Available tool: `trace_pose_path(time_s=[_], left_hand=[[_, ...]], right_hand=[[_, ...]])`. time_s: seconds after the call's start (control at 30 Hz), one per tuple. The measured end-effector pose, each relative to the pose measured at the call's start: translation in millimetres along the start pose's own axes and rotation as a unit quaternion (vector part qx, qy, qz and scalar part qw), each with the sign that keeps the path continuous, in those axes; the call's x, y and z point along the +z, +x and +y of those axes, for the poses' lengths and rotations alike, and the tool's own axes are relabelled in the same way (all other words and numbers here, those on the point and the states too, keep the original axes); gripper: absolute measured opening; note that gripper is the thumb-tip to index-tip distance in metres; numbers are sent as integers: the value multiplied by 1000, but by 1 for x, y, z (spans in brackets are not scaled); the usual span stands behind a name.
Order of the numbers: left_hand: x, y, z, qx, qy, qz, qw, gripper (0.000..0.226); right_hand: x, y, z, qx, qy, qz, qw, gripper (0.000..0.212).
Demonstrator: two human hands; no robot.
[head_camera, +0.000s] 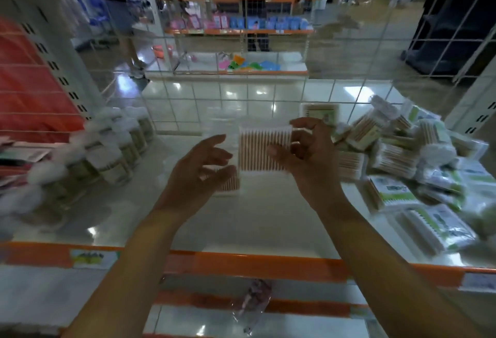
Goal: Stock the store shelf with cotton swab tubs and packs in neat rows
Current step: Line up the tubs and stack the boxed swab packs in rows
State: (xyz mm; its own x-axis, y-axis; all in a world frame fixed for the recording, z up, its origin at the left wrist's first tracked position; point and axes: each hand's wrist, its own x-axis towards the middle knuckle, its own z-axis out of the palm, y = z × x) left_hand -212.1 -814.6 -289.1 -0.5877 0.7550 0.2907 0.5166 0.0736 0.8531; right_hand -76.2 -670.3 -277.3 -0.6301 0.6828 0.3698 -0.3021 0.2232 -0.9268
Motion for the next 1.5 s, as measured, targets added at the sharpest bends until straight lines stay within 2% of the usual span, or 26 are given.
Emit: trace_pose_path(time_s=[0.13, 0.27, 0.47, 0.67, 0.8, 0.97, 1.1, 1.2, 1.3, 1.5], left_hand=[[-32, 7, 3, 0, -61, -6, 998, 48], [-53, 16, 10, 28, -61, -13, 998, 48], [-72, 28, 15, 49, 81, -29, 995, 45], [-82, 34, 10, 113, 203, -50, 971, 39], [-83, 41, 15, 116, 208, -70, 969, 36], [-74, 43, 11, 127, 182, -43, 974, 32], [-62, 41, -8, 131, 178, -5, 975, 31], [-51, 37, -32, 150, 222, 9, 963, 28], [-38, 30, -50, 167, 291, -18, 942, 22], [-26, 20, -55, 181, 367, -16, 912, 29]], right_hand=[[32, 1, 1, 3, 6, -9, 1000, 44], [58, 1, 2, -2, 6, -9, 1000, 44], [81, -2, 5, -11, -38, -5, 999, 45], [91, -6, 5, -23, -89, -11, 996, 47], [91, -6, 9, -30, -101, 4, 994, 48], [85, -2, 12, -56, -146, 28, 987, 41], [73, -5, 17, -128, -270, 64, 952, 19], [65, -8, 27, -172, -347, 73, 919, 32], [62, -11, 36, -189, -403, 74, 893, 28], [60, -13, 51, -180, -425, 86, 883, 24]])
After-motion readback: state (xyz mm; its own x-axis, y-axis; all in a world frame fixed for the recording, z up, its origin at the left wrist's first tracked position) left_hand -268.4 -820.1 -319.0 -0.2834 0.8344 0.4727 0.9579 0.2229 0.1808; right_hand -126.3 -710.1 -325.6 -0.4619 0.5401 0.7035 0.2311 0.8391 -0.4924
